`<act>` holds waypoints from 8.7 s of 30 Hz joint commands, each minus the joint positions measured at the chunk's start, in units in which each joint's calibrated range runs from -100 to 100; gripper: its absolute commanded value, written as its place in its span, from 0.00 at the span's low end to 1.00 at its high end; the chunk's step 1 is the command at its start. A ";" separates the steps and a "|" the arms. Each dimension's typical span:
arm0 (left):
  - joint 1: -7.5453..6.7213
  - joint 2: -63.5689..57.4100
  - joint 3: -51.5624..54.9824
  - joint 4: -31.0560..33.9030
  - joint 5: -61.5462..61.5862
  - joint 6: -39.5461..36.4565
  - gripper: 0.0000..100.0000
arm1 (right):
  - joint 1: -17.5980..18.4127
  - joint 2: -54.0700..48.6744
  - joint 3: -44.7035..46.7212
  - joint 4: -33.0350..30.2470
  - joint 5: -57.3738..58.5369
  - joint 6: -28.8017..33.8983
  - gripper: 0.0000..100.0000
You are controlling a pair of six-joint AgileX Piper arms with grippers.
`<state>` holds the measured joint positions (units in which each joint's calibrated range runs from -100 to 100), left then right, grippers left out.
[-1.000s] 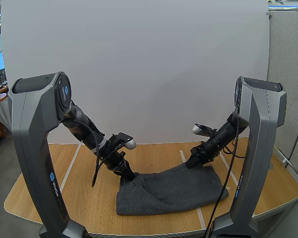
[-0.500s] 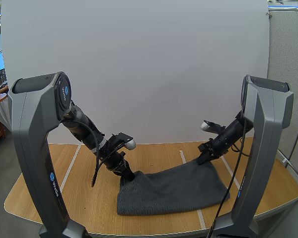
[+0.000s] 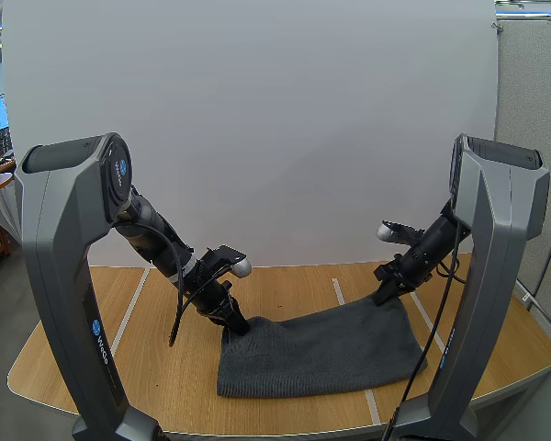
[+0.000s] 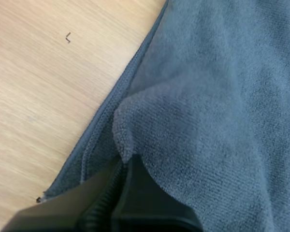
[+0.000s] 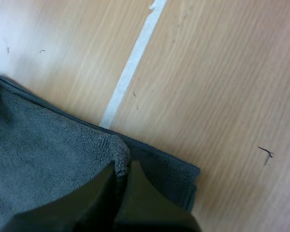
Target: Fold the towel
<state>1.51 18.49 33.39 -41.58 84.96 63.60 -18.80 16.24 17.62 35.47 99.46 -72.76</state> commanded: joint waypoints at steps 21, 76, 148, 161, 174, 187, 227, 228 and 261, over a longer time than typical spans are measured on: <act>-0.16 -0.08 -0.38 -0.21 -2.45 -2.04 0.01 | -1.25 -4.45 8.03 -0.59 0.54 -1.54 0.00; 0.01 -1.47 1.97 -0.60 8.50 -2.75 0.00 | -0.02 -7.28 14.31 2.24 -0.06 -3.19 0.00; 6.46 3.07 -5.35 5.24 -27.09 -8.73 0.00 | -0.02 -19.45 10.04 2.58 0.54 -0.22 0.17; 6.62 -10.11 -7.09 1.32 -13.03 -6.85 0.43 | -0.02 -19.35 21.08 7.75 0.54 -2.55 0.97; 8.43 -30.49 -7.09 1.18 2.36 -6.95 1.00 | -0.02 -18.74 23.60 11.38 -6.85 -4.59 1.00; 8.43 -43.95 -7.09 1.07 4.41 -10.59 1.00 | -0.02 -7.48 23.60 15.23 -7.23 -8.11 1.00; 8.43 -50.30 -7.09 4.29 5.00 -16.07 1.00 | 5.76 -8.12 23.22 21.77 0.54 -9.98 0.00; 8.43 -50.45 -7.09 4.29 5.16 -16.46 1.00 | 5.76 -8.90 23.22 21.91 0.54 -9.98 0.00; 10.96 -87.87 -13.14 9.37 -4.67 -28.25 0.00 | 19.99 -14.36 20.90 26.62 -5.81 -9.12 0.00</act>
<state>12.28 -62.88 23.01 -32.19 88.12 39.63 -1.69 2.57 40.88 60.47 96.04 -82.16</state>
